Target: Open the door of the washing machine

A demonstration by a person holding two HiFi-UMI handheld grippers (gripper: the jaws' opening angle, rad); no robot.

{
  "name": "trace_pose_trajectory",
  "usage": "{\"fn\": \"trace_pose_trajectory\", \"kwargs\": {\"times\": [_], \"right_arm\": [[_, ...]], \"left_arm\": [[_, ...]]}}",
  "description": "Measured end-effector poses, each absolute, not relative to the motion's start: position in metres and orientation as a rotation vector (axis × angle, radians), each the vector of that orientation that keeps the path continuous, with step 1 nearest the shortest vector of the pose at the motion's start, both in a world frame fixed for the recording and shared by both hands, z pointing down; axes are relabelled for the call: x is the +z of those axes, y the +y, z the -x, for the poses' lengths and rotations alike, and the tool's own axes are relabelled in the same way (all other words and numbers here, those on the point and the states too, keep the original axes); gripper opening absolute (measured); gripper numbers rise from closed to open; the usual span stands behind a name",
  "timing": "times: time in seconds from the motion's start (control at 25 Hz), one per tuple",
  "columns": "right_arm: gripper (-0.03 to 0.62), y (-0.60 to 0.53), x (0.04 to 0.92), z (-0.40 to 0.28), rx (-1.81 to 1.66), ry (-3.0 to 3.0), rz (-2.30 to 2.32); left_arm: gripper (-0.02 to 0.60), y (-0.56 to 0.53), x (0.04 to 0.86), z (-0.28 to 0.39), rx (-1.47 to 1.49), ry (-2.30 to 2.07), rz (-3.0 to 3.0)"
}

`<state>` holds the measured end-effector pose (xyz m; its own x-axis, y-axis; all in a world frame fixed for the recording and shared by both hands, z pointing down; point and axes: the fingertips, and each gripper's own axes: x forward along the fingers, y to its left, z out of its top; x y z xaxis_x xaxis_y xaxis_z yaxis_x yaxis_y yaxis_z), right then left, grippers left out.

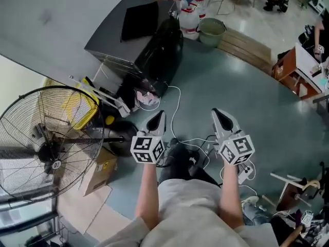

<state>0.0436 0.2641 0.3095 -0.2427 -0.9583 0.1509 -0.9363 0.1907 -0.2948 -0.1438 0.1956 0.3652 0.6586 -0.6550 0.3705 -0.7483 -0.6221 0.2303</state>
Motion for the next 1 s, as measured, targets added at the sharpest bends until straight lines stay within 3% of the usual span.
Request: {"fn": "trace_pose_trajectory", "kwargs": {"times": [0.28,0.64,1.0], "right_arm": [[0.002,0.214,0.332,-0.069,-0.545,2.363,1.923],[0.002,0.110,0.356,-0.124,-0.515,2.425,2.074],[0.002,-0.040,0.428,-0.075,-0.490,2.941,1.843]], "left_arm": [[0.057,0.136,0.379,0.137,0.327,-1.205,-2.444],[0.057,0.012,0.411,0.067,0.249,-1.161,-2.364],[0.057,-0.087,0.492,0.068,0.404,-1.203,-2.251]]}}
